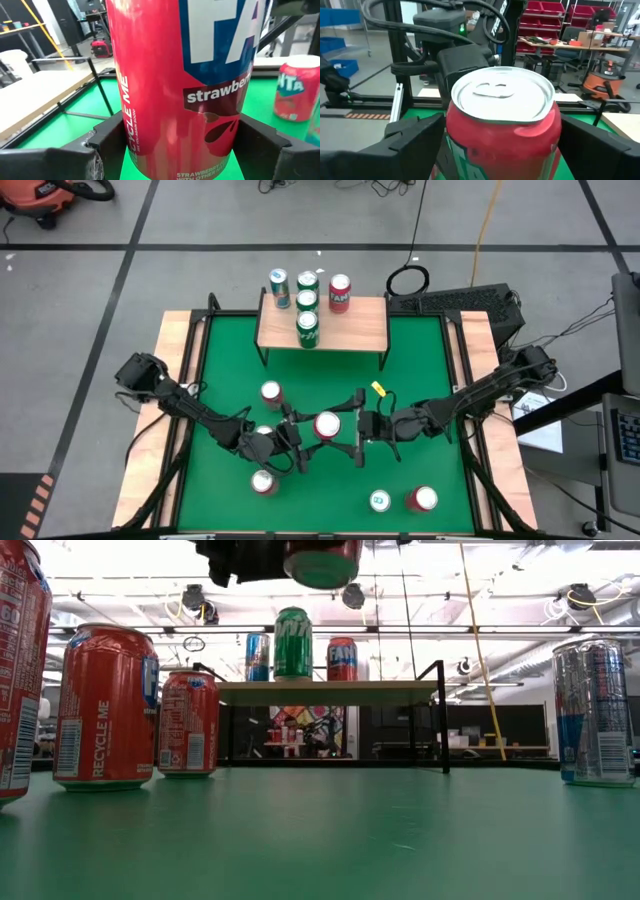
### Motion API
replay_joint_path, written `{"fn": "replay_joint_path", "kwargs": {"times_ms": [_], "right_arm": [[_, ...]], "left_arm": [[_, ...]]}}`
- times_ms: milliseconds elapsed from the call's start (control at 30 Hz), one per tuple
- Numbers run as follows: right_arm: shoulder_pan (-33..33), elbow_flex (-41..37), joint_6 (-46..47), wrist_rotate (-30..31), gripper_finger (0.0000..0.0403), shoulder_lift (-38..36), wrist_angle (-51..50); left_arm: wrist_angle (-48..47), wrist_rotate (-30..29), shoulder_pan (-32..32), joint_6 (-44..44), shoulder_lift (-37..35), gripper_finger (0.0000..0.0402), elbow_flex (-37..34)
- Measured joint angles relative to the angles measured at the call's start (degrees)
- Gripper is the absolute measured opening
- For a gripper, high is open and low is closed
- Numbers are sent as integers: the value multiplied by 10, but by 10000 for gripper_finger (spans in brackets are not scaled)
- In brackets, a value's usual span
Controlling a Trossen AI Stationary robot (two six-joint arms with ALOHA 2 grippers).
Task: Place canned beverage on shelf
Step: Put the orange soda can on the shelf aligned with the other orange soda can
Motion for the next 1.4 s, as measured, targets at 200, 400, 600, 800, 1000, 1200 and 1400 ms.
{"fn": "replay_joint_path", "kwargs": {"times_ms": [200,400,600,800,1000,1200,1400], "right_arm": [[-2,0,16,0,351,-16,-22],[-2,0,2,4,326,-16,-21],[-11,0,-8,-1,318,-16,-17],[-21,0,-16,1,328,-16,-13],[-22,0,-30,24,336,-16,-10],[-27,0,-35,28,336,-16,-10],[-33,0,-36,27,336,-16,-3]], "left_arm": [[20,8,8,-8,8,283,0],[29,-1,12,-9,10,283,0],[30,-10,13,-10,10,283,0],[29,-28,17,-33,10,283,0],[27,-50,17,-38,10,283,0],[27,-53,17,-41,10,283,0],[28,-53,18,-41,10,283,0]]}}
